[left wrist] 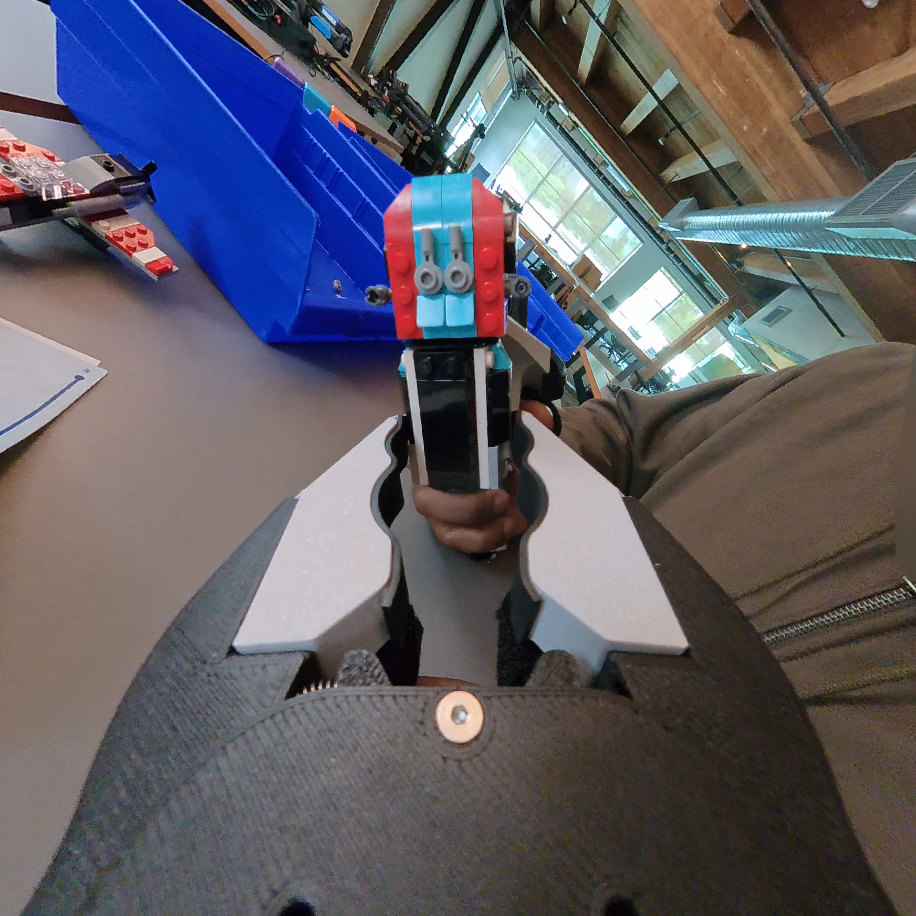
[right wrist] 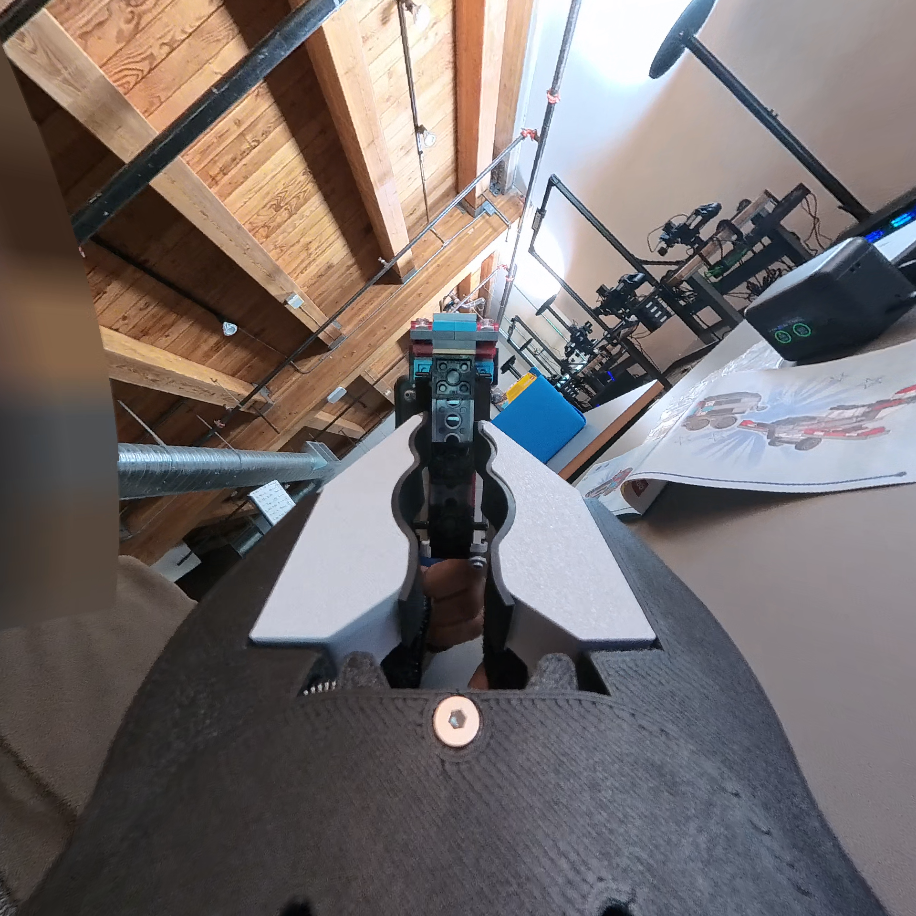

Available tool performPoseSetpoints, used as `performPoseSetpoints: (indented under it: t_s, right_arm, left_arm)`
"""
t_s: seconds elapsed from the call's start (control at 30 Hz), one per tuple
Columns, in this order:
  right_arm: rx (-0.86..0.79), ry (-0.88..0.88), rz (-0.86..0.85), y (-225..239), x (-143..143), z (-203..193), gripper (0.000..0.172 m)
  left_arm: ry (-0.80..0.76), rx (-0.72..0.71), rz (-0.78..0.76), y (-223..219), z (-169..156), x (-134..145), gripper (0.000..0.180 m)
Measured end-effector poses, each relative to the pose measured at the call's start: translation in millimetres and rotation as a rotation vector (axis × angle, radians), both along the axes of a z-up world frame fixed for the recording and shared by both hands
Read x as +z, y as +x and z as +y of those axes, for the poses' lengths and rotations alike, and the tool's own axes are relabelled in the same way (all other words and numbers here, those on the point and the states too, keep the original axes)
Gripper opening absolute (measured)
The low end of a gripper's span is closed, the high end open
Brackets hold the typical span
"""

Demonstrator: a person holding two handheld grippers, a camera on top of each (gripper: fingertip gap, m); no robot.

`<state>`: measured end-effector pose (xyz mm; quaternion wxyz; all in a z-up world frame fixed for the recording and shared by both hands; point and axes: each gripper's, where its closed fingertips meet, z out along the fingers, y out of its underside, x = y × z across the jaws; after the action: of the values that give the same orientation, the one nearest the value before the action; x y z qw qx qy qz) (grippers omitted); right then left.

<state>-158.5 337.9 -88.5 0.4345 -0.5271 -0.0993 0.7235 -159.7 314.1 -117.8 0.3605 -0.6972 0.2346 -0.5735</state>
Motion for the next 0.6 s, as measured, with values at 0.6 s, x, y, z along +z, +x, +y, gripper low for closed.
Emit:
performPoseSetpoints:
  t_s: [0.6]
  right_arm:
    - [0.001,-0.058,-0.042,-2.2,-7.8,4.4,0.016]
  left_arm:
    - [-0.043,0.003,-0.041,0.6,2.2,-6.1,0.042]
